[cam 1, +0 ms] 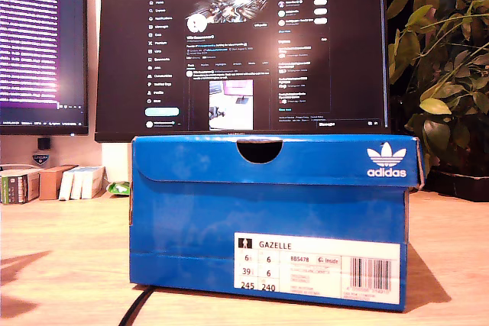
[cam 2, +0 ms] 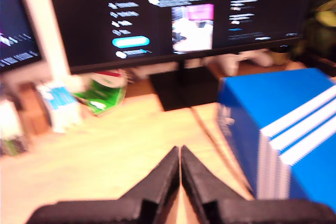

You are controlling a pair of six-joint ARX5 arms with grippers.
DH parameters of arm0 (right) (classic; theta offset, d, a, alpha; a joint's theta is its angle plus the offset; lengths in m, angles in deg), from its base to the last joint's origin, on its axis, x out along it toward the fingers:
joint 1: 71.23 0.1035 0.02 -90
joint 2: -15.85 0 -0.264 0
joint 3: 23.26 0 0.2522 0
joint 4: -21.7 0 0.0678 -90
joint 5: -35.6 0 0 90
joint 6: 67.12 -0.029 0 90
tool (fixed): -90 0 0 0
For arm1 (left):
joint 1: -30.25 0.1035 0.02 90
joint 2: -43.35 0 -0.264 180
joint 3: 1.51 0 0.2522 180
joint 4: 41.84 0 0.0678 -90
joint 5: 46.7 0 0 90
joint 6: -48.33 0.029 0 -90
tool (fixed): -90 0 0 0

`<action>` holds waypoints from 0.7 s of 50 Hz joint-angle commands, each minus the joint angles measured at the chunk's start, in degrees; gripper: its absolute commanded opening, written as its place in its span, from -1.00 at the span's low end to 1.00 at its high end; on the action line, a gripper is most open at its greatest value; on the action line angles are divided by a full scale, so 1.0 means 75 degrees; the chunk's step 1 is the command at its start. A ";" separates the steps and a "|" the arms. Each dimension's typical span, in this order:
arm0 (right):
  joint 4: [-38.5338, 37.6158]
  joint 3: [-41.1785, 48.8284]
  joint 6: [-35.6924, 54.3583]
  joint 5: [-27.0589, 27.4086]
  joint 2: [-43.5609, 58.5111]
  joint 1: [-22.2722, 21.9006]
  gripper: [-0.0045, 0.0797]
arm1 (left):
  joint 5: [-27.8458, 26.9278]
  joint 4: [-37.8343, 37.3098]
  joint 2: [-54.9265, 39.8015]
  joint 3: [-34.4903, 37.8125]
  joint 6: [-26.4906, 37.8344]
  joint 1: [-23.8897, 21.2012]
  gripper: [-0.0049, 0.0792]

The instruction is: Close the blue shoebox by pushing the lid with your left arm and holding the box in place with your right arm

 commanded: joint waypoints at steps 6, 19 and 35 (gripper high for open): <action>0.0662 0.0085 0.0364 0.0303 -0.0702 -0.0058 -0.92 | -0.0003 0.0061 0.0309 0.0085 -0.0058 0.0020 -0.93; 0.1247 0.0017 0.0650 0.1192 -0.1891 -0.0067 -0.92 | -0.0032 0.0370 0.0353 0.0102 -0.0082 0.0017 -0.93; 0.1684 -0.0187 0.0076 0.0740 -0.1891 -0.0047 -0.92 | -0.0195 0.0312 0.0411 0.0338 -0.0009 -0.0023 -0.93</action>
